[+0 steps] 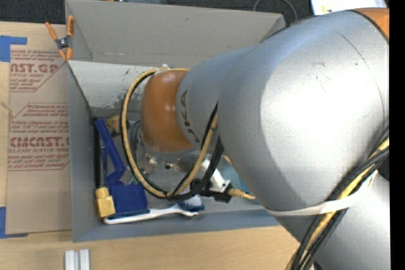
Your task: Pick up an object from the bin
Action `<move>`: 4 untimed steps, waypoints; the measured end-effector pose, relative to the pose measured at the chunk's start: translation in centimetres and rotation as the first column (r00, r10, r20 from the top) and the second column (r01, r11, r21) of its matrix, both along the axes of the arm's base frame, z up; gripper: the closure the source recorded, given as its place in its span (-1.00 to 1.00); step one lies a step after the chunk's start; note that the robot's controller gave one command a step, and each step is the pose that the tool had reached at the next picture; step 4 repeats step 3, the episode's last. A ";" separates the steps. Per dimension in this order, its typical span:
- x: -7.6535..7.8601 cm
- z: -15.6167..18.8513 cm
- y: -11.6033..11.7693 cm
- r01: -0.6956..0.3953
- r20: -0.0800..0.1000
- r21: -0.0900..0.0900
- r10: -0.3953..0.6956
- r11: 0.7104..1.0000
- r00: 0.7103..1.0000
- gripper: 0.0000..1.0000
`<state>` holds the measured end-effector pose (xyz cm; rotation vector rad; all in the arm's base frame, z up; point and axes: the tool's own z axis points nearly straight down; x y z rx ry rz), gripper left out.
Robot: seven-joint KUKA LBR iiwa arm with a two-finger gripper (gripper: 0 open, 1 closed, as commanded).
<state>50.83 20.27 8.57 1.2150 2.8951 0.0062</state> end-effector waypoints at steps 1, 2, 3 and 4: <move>-0.1 1.1 0.0 0.000 -0.002 -0.001 0.000 1.000 1.000 1.00; -0.2 3.8 -0.1 -0.001 -0.007 -0.003 0.001 1.000 1.000 1.00; -0.1 7.5 0.0 -0.001 -0.004 -0.001 0.001 1.000 1.000 1.00; -0.1 7.5 0.0 -0.001 -0.004 -0.001 0.001 1.000 1.000 1.00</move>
Offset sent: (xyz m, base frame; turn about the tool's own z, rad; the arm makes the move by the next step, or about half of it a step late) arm -0.0006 -0.0003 0.0666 0.0001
